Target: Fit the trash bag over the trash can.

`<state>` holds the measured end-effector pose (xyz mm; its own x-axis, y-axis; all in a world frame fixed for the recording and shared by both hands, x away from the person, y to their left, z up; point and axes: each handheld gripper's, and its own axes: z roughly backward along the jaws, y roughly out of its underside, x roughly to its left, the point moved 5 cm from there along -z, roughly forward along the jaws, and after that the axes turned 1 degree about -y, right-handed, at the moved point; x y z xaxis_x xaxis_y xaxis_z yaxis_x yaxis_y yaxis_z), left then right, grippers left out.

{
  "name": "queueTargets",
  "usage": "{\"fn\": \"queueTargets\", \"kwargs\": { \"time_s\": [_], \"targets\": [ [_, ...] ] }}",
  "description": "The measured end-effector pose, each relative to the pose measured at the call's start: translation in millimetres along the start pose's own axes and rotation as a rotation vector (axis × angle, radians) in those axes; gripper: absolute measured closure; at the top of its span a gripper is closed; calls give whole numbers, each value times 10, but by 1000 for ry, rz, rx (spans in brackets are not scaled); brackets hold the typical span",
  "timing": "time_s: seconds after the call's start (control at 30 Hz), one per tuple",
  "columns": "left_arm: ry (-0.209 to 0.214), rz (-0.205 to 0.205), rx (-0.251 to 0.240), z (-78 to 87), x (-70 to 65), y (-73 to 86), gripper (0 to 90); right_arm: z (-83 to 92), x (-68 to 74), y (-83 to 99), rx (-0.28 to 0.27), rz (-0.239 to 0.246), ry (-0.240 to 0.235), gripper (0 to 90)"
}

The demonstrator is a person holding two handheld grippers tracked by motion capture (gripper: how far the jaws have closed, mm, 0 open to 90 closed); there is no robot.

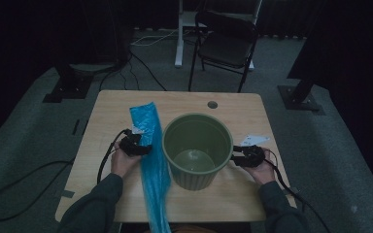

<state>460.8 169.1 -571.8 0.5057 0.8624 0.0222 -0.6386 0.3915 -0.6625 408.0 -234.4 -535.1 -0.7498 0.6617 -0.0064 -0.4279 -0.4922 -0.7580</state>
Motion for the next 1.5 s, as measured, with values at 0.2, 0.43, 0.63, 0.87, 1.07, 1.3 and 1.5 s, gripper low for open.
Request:
{"fn": "queueTargets", "kwargs": {
  "time_s": [0.2, 0.43, 0.63, 0.87, 1.07, 1.3, 1.5],
  "targets": [
    [7, 8, 1, 22, 27, -9, 642, -12, 4, 7, 9, 2, 0, 533],
    [61, 13, 7, 36, 69, -1, 885, -8, -1, 9, 9, -1, -1, 536],
    [116, -32, 6, 38, 63, 2, 893, 3, -14, 11, 5, -3, -1, 539],
    [178, -81, -33, 122, 11, -51, 894, 13, -13, 9, 2, -2, -4, 541],
    [202, -99, -50, 224, -18, -93, 895, 29, -20, 9, -3, -3, -2, 541],
    [232, -101, -97, 373, 53, -152, 897, 35, -33, 10, -5, -7, -2, 540],
    [258, -127, -159, 617, 120, -280, 898, 25, -35, -3, -7, -11, -3, 541]
  ]
}}
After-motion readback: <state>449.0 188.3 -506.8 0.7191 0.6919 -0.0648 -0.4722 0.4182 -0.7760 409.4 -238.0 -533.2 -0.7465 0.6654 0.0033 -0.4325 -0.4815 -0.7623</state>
